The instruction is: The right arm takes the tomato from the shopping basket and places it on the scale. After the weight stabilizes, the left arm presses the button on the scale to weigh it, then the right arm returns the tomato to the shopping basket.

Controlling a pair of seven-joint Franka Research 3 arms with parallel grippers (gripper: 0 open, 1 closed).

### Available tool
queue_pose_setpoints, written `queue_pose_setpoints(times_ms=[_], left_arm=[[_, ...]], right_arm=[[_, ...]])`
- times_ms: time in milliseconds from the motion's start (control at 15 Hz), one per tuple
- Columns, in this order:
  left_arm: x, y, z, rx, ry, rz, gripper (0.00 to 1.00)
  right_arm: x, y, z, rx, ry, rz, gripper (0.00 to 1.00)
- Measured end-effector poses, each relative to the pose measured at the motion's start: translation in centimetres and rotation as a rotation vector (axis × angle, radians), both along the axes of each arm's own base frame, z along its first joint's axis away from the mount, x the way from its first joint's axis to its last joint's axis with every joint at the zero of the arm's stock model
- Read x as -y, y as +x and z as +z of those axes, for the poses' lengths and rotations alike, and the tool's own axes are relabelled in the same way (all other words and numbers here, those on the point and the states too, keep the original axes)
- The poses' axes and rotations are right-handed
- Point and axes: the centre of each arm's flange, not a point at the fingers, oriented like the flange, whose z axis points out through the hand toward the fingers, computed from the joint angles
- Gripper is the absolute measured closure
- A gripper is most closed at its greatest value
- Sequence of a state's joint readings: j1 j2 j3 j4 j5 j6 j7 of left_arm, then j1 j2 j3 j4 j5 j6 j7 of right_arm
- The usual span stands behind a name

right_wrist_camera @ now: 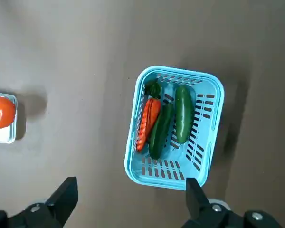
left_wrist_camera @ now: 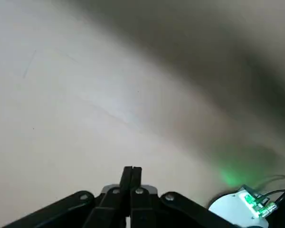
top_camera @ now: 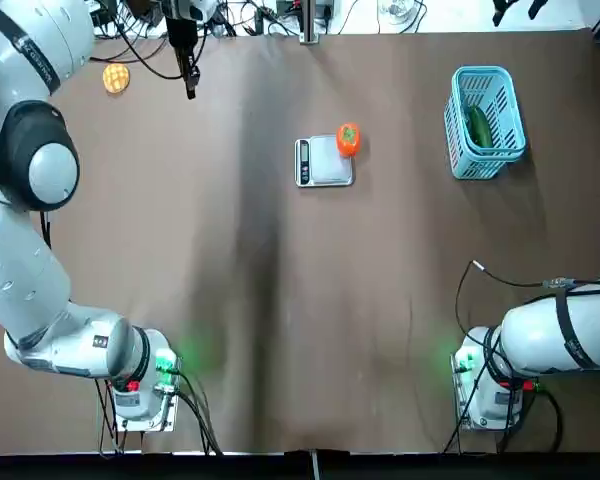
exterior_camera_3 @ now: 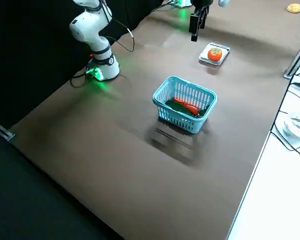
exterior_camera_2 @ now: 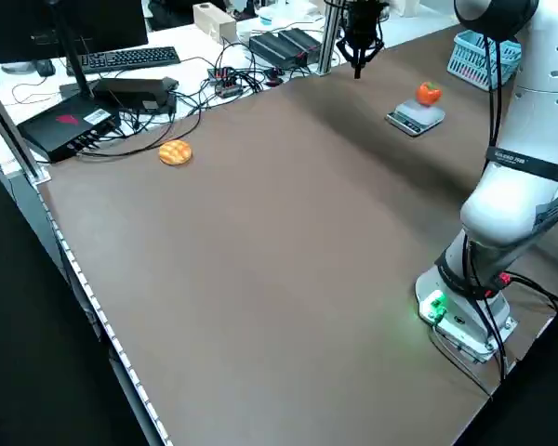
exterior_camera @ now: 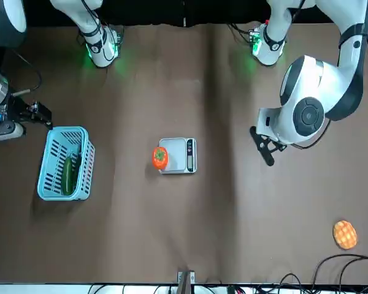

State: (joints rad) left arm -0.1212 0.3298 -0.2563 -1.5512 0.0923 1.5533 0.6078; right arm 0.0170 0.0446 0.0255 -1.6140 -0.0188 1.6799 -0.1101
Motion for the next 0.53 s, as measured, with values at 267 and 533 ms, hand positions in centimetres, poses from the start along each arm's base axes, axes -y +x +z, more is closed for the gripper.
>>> queue_pose_setpoints(times_ms=[267,533], left_arm=[[-0.1,0.1,0.4,0.015,0.018,0.045,0.99],[-4.1,0.8,3.2,0.074,0.047,0.228,0.99]], right_arm=[[0.2,0.0,0.1,0.001,0.000,-0.004,0.00],[0.2,0.0,0.1,0.001,0.000,-0.004,0.00]])
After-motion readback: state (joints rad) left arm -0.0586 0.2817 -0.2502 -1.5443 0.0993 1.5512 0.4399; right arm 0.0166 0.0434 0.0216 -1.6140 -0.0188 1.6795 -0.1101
